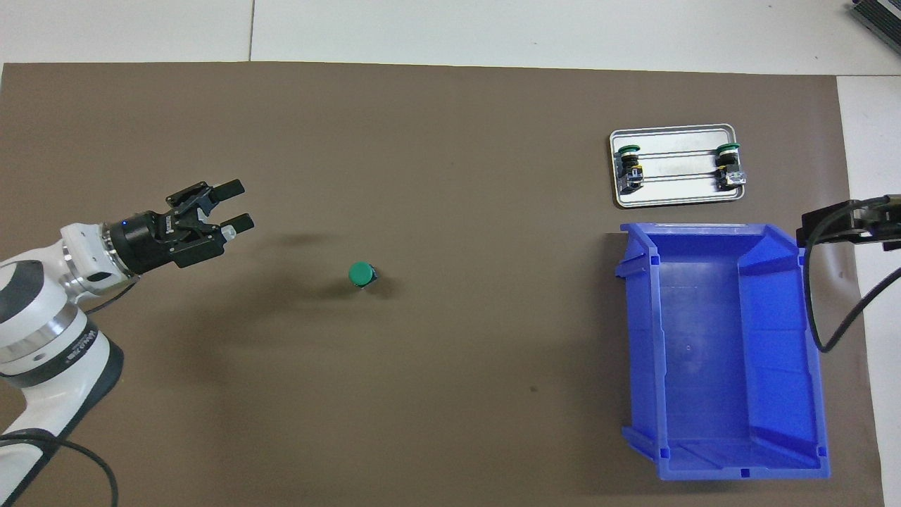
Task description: Place and press button with both arms
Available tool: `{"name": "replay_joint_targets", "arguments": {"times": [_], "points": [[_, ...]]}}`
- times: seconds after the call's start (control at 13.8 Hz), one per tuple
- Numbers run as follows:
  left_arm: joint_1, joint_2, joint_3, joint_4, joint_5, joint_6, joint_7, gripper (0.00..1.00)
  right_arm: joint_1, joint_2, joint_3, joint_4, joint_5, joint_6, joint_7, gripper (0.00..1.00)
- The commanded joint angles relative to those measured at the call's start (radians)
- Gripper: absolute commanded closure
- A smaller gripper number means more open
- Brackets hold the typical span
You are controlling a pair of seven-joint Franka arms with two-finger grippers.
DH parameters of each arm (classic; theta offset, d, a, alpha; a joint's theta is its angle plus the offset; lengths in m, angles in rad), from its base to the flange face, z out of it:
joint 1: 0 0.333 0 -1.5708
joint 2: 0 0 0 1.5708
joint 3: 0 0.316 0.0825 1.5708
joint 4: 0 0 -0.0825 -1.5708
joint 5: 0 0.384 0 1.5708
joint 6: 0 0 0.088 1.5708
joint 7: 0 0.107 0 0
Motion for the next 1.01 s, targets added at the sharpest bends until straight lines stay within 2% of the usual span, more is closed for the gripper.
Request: {"name": "replay_joint_targets", "arguments": {"times": [0.0, 0.14, 0.29, 0.43, 0.51, 0.58, 0.8, 0.94], "points": [[-0.013, -0.047, -0.003, 0.181, 0.321, 0.072, -0.4, 0.0, -0.004, -0.007, 0.005, -0.007, 0.011, -0.011, 0.012, 0.0], [-0.02, -0.062, -0.012, 0.273, 0.554, 0.058, -0.639, 0.0, -0.004, -0.007, 0.005, -0.007, 0.011, -0.011, 0.012, 0.0], [-0.074, -0.104, -0.021, 0.296, 0.783, 0.067, -0.802, 0.0, -0.004, -0.007, 0.005, -0.007, 0.011, -0.011, 0.012, 0.0], [-0.14, -0.163, -0.029, 0.289, 1.066, 0.059, -0.86, 0.0, -0.004, -0.007, 0.005, -0.007, 0.011, -0.011, 0.012, 0.0], [-0.198, -0.173, -0.037, 0.283, 1.17, 0.056, -0.866, 0.0, -0.004, -0.007, 0.005, -0.007, 0.011, -0.011, 0.012, 0.0], [-0.246, -0.187, -0.037, 0.269, 1.222, 0.049, -0.919, 0.0, -0.004, -0.007, 0.005, -0.007, 0.011, -0.011, 0.012, 0.0], [-0.315, -0.191, -0.037, 0.257, 1.258, 0.046, -1.417, 0.0, -0.004, -0.007, 0.005, -0.007, 0.011, -0.011, 0.012, 0.0], [-0.36, -0.198, -0.038, 0.249, 1.356, 0.026, -1.581, 0.0, -0.004, -0.007, 0.005, -0.007, 0.011, -0.013, 0.012, 0.0]]}}
